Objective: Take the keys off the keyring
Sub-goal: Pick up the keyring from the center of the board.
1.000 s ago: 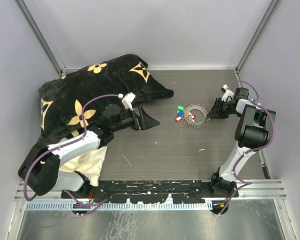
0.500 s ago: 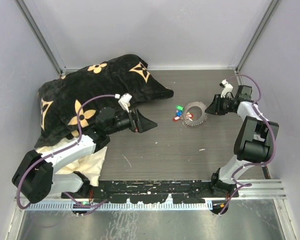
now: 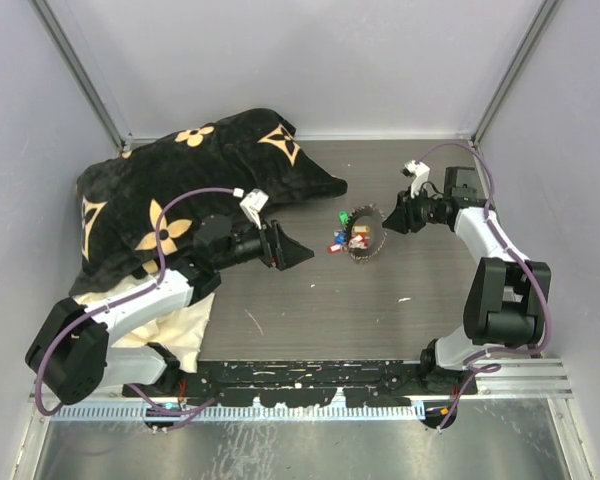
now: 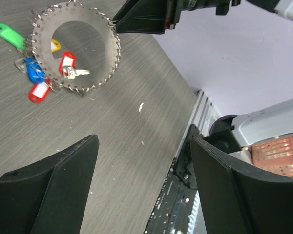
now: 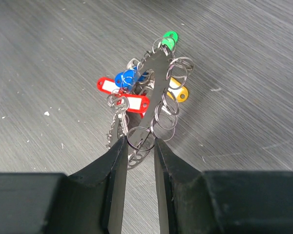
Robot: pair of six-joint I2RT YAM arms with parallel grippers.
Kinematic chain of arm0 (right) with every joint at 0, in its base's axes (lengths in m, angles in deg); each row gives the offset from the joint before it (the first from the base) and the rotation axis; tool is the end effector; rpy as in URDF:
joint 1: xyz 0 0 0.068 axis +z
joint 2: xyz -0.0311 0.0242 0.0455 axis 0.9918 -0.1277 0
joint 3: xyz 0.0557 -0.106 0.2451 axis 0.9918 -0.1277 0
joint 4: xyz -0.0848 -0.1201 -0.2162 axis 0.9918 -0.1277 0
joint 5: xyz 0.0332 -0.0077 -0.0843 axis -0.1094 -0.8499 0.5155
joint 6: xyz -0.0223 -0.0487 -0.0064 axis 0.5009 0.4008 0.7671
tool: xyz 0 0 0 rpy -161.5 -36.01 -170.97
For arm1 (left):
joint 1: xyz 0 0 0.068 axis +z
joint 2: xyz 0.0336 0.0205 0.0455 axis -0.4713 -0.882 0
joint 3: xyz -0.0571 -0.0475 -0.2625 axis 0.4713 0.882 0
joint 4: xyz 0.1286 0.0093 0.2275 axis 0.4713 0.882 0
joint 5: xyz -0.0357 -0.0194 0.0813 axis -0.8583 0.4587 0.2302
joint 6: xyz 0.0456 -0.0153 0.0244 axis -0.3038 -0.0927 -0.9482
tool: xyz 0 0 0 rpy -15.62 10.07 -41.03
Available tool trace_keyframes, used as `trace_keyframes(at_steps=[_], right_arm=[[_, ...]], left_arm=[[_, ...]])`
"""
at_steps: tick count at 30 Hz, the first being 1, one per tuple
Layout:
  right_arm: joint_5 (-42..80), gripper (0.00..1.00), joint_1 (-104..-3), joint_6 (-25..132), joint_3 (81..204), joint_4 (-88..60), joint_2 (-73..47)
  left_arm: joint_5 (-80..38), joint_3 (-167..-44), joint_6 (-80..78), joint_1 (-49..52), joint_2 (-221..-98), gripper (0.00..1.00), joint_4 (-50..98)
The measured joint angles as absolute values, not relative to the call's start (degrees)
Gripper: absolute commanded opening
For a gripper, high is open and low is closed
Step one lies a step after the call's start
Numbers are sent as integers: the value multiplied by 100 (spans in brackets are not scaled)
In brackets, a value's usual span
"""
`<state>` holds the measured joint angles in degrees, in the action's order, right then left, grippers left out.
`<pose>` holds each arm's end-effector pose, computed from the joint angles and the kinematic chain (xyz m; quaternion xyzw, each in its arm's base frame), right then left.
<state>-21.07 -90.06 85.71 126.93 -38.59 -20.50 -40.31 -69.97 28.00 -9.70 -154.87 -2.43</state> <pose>0.3177 -0.0147 0.2355 -0.2630 0.8373 0.2846 0.3857 0.2073 -0.1816 0.2639 0.1380 0.7250 -0.5492 0.3920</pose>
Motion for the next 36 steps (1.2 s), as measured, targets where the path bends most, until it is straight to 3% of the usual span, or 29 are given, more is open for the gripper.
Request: trace_keyframes(at_steps=[16,23,36], right_arm=[[-2183,1,-7673,9476,12501,-3974,-1504],[-2120,1,-7293,9607,12464,-3974,-1484],[-2107,1,-6987,9780,12335,-3974,-1255]], left_arm=[[-5060,-8000,-891,-966,-17293,97,207],[-5043,-8223,-2146,-879,-17806,98,271],[-5550,-9303,-2651,-625,-18796,94,439]])
